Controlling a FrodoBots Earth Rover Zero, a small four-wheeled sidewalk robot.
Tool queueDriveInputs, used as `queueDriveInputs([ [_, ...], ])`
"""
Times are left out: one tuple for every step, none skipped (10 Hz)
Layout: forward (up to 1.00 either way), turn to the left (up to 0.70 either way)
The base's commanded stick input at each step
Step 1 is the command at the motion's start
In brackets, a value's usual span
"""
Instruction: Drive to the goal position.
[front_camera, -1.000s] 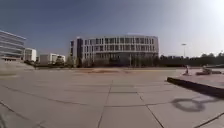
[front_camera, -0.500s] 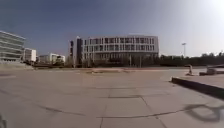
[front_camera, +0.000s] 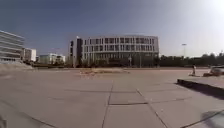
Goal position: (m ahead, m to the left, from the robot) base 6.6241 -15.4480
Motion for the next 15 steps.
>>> queueDriveInputs([
  [0.70,0.00],
  [0.70,0.00],
  [0.70,0.00],
  [0.70,0.00],
  [0.70,0.00],
  [0.70,0.00],
  [0.70,0.00],
  [0.70,0.00],
  [0.70,0.00],
  [0.70,0.00],
  [0.70,0.00],
  [0.70,0.00],
  [0.70,0.00],
  [0.70,0.00],
  [0.70,0.00],
])
